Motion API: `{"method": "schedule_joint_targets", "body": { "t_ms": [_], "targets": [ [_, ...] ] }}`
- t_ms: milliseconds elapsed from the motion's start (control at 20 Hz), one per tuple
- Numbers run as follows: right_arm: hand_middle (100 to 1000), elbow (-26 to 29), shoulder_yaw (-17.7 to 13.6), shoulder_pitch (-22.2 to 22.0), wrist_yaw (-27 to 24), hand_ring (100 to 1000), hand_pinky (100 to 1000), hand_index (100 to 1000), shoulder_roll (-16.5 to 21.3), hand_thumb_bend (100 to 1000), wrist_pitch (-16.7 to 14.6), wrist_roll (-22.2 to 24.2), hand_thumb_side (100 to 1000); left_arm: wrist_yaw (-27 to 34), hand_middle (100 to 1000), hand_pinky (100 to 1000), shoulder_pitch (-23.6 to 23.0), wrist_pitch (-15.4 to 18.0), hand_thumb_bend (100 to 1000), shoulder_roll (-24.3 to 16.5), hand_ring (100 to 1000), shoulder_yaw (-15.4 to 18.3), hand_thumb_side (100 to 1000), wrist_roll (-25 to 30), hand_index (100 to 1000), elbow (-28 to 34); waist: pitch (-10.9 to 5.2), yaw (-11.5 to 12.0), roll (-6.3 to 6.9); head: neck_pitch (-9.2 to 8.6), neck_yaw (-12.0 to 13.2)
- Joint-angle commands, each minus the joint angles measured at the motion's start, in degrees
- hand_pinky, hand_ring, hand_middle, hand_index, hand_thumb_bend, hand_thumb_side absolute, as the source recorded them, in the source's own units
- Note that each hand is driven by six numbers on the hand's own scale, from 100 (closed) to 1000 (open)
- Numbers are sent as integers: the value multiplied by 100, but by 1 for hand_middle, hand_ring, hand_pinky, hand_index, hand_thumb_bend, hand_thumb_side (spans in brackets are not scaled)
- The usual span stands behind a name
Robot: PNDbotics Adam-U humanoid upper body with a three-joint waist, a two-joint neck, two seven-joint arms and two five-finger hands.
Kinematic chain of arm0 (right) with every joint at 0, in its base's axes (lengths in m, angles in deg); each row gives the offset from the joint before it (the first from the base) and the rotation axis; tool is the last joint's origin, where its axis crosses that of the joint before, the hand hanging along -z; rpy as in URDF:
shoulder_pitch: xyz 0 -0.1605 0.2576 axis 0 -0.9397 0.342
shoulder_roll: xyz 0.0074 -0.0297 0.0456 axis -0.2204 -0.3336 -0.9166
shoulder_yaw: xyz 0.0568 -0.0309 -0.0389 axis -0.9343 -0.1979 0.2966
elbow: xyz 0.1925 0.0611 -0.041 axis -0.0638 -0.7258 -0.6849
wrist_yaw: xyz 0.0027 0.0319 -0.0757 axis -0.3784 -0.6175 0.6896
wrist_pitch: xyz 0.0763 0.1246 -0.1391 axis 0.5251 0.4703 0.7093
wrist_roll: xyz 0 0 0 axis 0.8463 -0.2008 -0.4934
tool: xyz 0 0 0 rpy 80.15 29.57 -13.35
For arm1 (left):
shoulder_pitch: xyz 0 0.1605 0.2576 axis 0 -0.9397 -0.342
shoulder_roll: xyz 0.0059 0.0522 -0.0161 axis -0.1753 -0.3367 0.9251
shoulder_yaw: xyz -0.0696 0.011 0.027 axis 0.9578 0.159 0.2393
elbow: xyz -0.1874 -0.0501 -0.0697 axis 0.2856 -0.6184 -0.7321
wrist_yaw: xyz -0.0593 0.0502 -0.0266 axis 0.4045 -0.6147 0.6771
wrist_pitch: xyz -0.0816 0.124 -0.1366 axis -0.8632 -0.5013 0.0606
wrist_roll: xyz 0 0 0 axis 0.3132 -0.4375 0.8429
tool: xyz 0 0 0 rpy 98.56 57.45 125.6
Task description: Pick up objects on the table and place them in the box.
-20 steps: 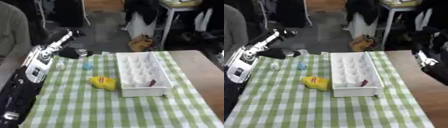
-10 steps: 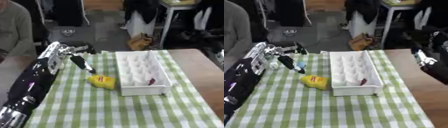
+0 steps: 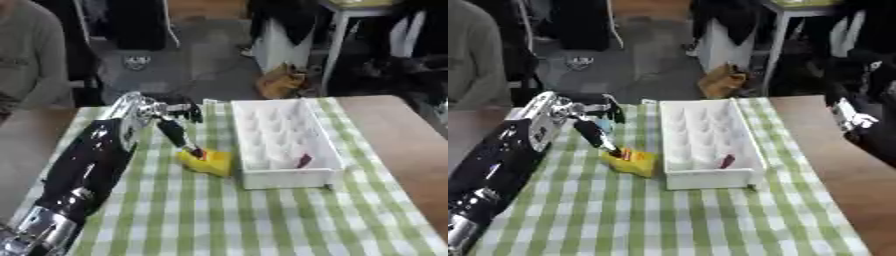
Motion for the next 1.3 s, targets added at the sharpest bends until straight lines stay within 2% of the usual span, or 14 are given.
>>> {"method": "schedule_joint_targets", "body": {
  "t_ms": [50,650,750,1300],
  "targets": [
    [782,55,-10,76,-41,779,740,951,91,252,-8,16,537,-100,739,801,237,77,833,15,825,29,447,-7,835,-54,-76,-10,-103,52,-14],
    [782,54,6,86,-54,779,740,952,67,251,-10,31,537,-647,794,823,333,188,857,261,859,77,413,155,860,-491,-72,-58,-98,38,-21],
    [781,55,14,93,-57,779,740,952,63,250,-11,38,537,-717,782,819,310,87,840,316,852,174,417,145,846,-658,-70,-80,-98,29,-18],
    [781,54,29,104,-65,779,740,952,49,247,-17,59,537,-1037,764,805,236,-174,808,470,837,360,418,-702,837,-1065,-48,-141,-86,8,-23]
  ]
}}
